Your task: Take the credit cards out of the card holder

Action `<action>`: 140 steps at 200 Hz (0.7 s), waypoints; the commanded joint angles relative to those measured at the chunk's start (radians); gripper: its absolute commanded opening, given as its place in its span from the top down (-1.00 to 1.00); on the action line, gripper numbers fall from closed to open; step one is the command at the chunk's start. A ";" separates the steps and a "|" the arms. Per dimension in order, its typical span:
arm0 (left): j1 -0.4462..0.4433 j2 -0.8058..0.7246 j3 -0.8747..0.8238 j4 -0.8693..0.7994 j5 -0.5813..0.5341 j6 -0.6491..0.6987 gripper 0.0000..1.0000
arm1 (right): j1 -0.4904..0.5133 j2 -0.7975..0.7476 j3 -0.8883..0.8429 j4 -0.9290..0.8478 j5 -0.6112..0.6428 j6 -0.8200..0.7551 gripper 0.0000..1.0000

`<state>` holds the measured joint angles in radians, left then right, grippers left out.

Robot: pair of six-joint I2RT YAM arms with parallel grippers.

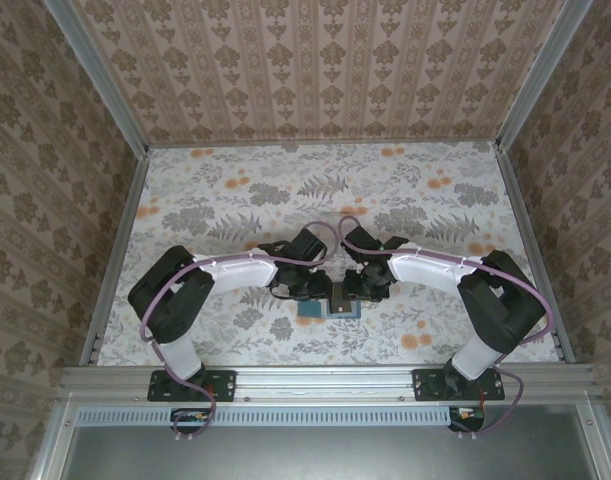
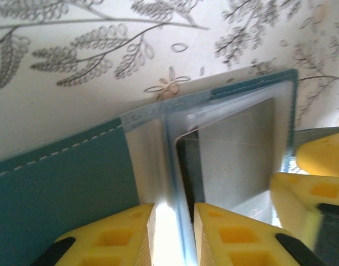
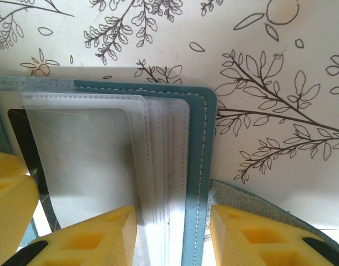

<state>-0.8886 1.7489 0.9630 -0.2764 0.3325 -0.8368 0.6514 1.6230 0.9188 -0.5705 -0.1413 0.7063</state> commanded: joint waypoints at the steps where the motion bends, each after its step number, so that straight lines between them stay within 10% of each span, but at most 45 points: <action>1: 0.000 0.026 0.020 -0.070 -0.025 0.022 0.50 | -0.004 -0.024 0.028 -0.035 0.016 -0.002 0.18; 140: -0.002 0.007 0.069 -0.222 -0.172 0.051 0.49 | -0.004 0.060 0.001 0.013 0.015 -0.005 0.21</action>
<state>-0.8906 1.7554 1.0161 -0.4164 0.2333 -0.8078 0.6514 1.6535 0.9237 -0.5407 -0.1459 0.7090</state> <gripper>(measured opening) 0.255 0.396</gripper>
